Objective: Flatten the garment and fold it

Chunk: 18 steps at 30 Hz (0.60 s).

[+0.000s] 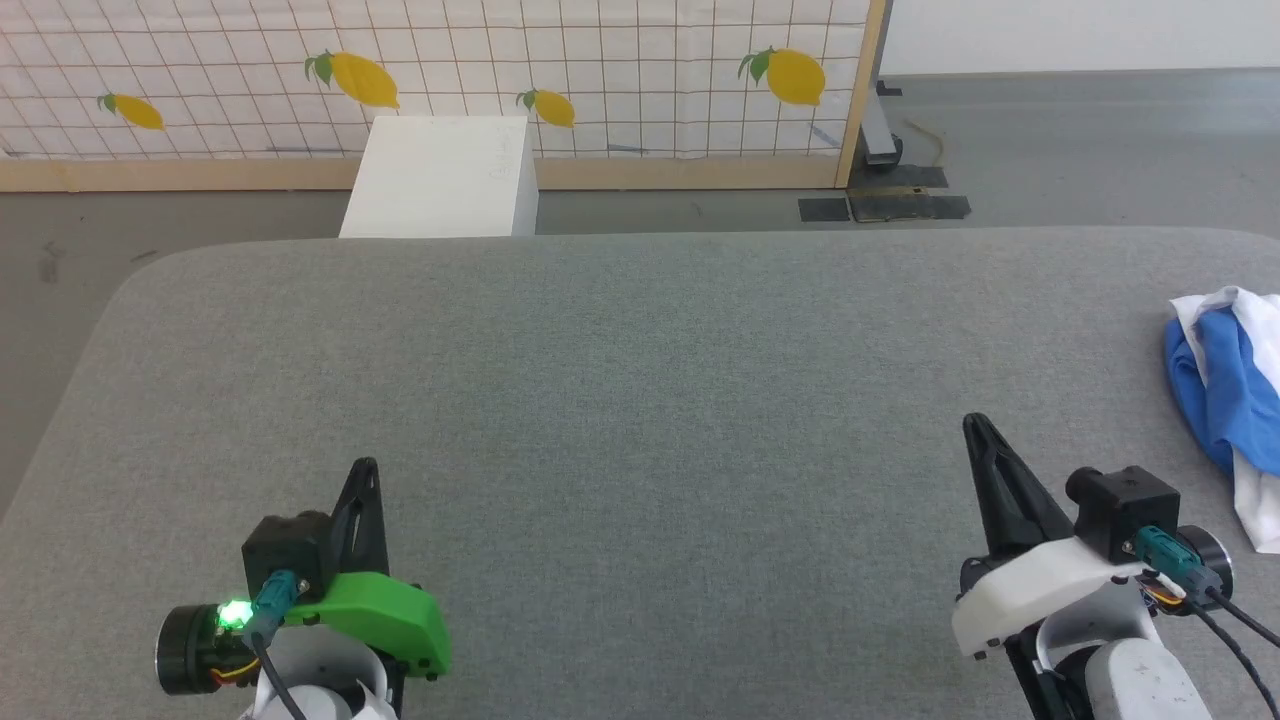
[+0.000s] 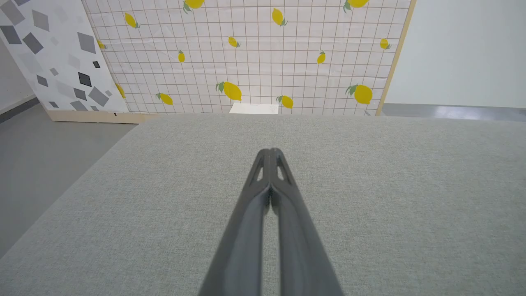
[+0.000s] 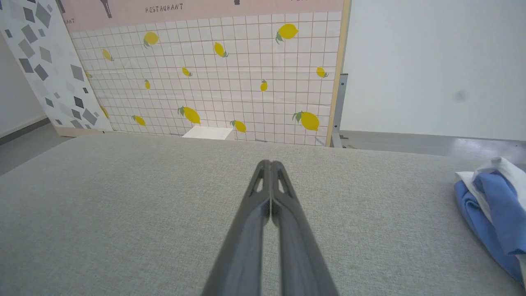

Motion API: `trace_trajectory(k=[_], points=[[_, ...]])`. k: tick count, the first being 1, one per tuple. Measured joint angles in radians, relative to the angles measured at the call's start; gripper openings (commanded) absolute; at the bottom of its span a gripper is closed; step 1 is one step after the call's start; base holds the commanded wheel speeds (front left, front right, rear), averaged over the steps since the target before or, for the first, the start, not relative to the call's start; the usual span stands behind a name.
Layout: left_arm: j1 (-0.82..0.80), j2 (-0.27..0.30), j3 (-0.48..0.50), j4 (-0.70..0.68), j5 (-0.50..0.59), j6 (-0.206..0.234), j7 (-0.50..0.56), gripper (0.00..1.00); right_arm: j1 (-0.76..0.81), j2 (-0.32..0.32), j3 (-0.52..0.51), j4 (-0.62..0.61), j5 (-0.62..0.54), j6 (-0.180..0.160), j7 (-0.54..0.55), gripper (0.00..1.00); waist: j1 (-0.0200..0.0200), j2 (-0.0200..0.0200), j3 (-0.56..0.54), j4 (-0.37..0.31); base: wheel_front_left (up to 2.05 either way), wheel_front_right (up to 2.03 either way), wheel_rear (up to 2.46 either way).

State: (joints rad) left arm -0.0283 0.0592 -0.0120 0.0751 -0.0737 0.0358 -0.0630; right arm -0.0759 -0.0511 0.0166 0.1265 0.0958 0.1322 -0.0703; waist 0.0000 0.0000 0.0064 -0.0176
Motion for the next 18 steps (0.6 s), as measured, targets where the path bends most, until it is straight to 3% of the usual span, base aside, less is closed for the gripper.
trace_trajectory(k=[18], points=[[0.004, -0.002, 0.003, -0.030, 0.033, -0.010, 0.026, 0.00, 0.027, 0.000, -0.007, -0.051, -0.036, 0.000, 0.030, 0.00, 0.0000, 0.0000, -0.003, 0.008, 0.00, 0.00, 0.00]])
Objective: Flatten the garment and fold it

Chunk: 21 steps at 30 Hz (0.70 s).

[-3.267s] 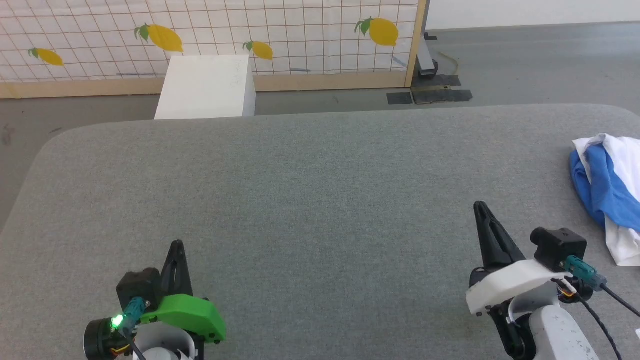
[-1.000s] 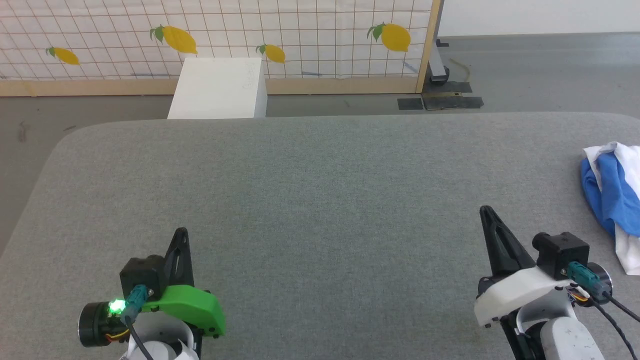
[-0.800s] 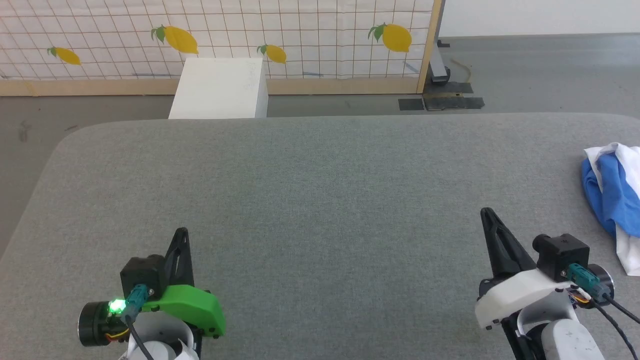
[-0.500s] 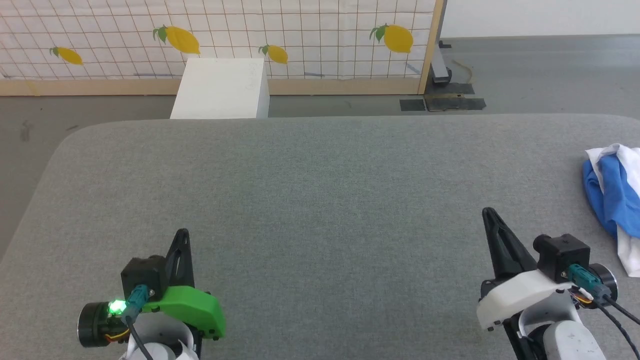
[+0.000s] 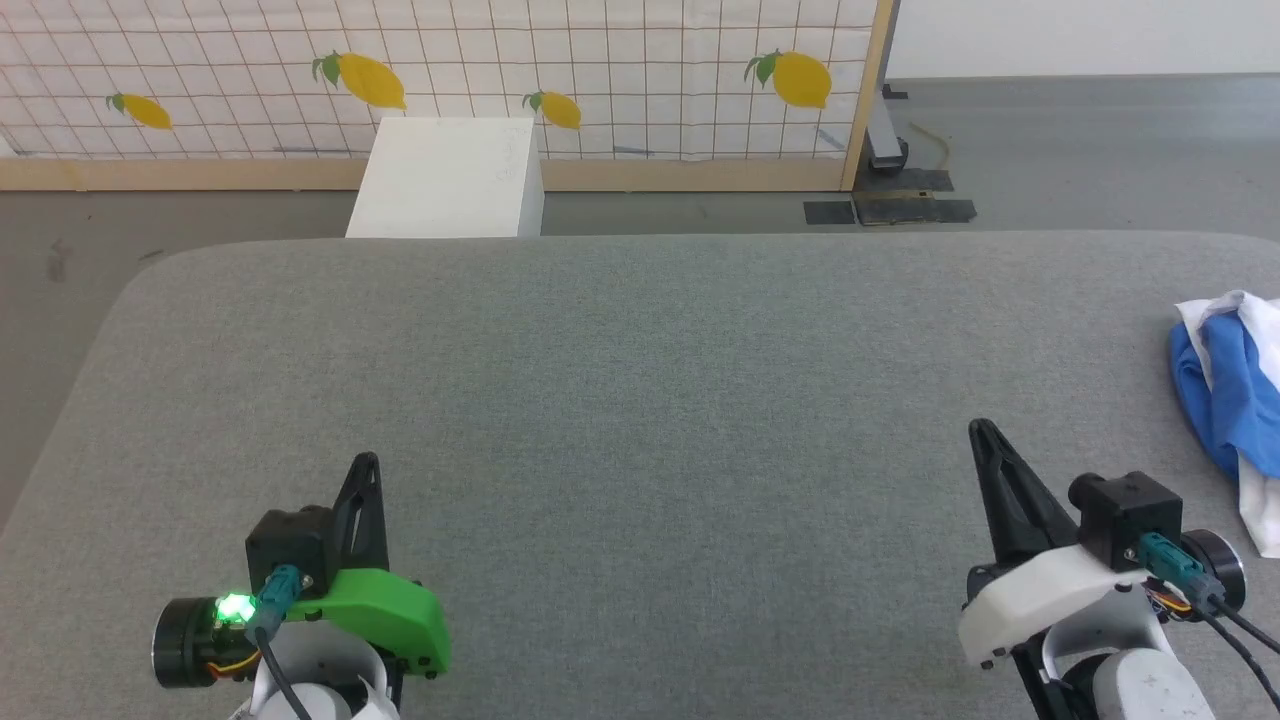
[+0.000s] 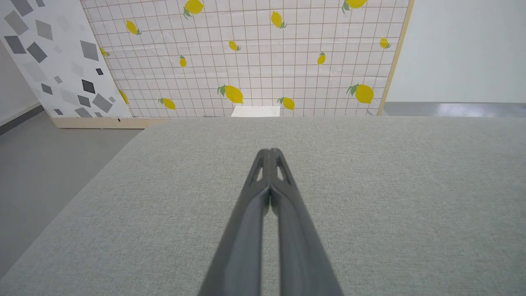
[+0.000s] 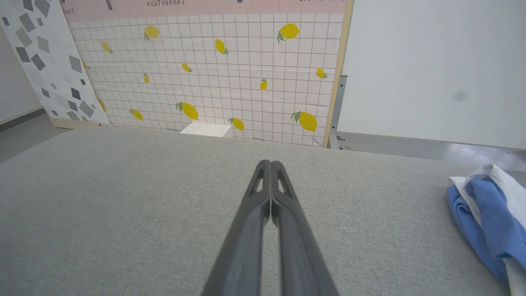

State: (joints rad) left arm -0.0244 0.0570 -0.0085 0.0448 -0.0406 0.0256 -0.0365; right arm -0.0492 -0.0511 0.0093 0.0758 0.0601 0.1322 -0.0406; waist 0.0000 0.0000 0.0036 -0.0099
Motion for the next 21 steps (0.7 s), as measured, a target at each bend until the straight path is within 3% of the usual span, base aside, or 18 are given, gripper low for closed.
trace_trajectory(k=[21], points=[[0.007, -0.002, 0.005, -0.036, 0.024, -0.017, 0.032, 0.00, 0.032, 0.000, -0.007, -0.064, -0.051, 0.000, 0.034, 0.00, 0.0000, 0.0000, -0.003, 0.009, 0.00, 0.00, 0.00]])
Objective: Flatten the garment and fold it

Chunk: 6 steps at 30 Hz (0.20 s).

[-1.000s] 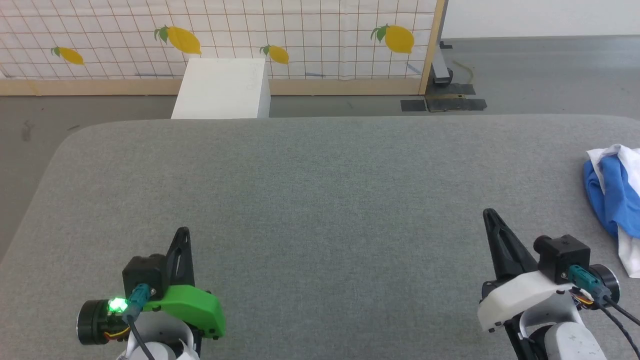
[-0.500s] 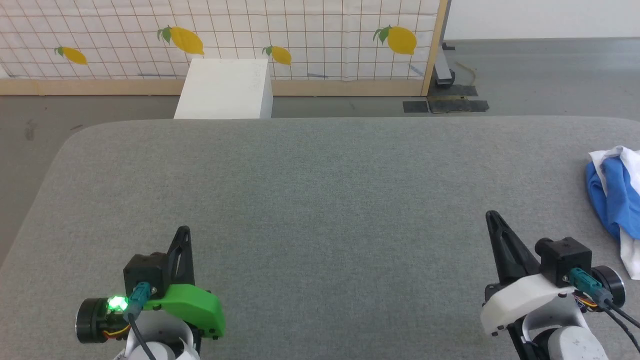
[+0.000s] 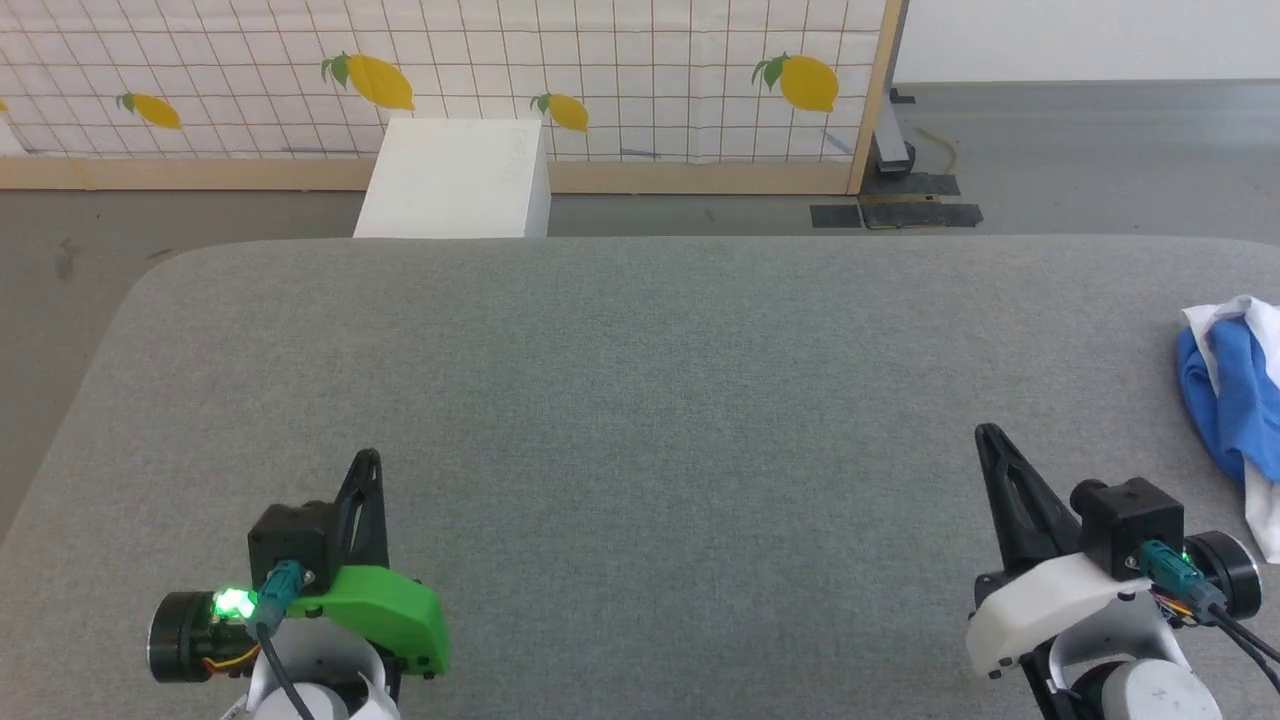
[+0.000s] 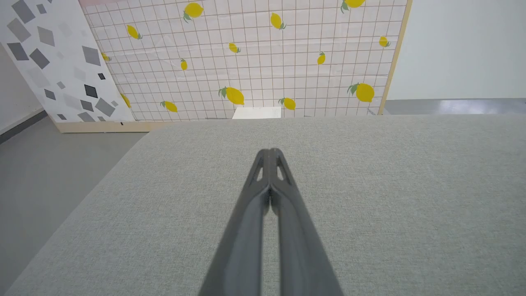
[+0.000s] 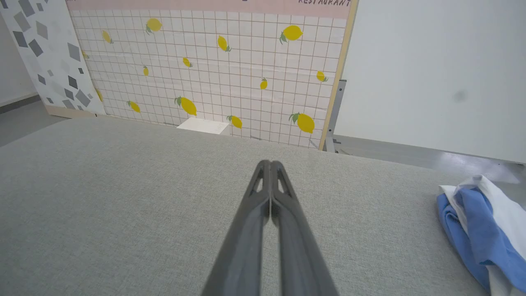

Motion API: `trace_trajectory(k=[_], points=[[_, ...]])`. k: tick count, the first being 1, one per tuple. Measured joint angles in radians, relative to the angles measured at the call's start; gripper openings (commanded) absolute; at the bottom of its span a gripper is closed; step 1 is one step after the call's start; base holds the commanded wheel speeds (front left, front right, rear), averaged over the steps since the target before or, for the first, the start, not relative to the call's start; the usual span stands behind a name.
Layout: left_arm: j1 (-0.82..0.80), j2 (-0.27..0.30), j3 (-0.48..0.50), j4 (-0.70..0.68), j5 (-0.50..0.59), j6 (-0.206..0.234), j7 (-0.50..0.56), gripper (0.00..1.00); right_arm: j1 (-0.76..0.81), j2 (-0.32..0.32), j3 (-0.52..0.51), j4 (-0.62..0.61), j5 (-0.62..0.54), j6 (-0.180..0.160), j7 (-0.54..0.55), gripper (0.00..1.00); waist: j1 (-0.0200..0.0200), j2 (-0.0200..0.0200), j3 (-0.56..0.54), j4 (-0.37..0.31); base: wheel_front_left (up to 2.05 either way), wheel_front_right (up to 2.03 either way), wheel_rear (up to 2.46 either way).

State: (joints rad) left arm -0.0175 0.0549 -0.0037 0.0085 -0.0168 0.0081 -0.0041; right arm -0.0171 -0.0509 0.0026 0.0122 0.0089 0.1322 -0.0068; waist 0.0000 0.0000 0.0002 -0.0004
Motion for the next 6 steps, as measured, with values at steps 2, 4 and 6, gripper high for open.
trace_trajectory(k=[2, 4, 6], points=[[0.002, 0.000, 0.000, -0.002, 0.003, -0.003, 0.003, 0.00, 0.002, 0.000, 0.000, -0.004, -0.002, 0.000, 0.007, 0.00, 0.0000, 0.0000, 0.000, 0.000, 0.00, 0.00, 0.00], [0.002, 0.000, 0.000, -0.005, 0.004, -0.007, 0.003, 0.00, 0.004, 0.000, -0.001, -0.006, -0.003, 0.000, 0.007, 0.00, 0.0000, 0.0000, 0.000, 0.000, 0.00, 0.00, 0.00], [0.002, -0.001, 0.001, -0.005, 0.004, -0.007, 0.003, 0.00, 0.004, 0.000, -0.001, -0.006, -0.003, 0.000, 0.007, 0.00, 0.0000, 0.0000, 0.000, 0.000, 0.00, 0.00, 0.00]])
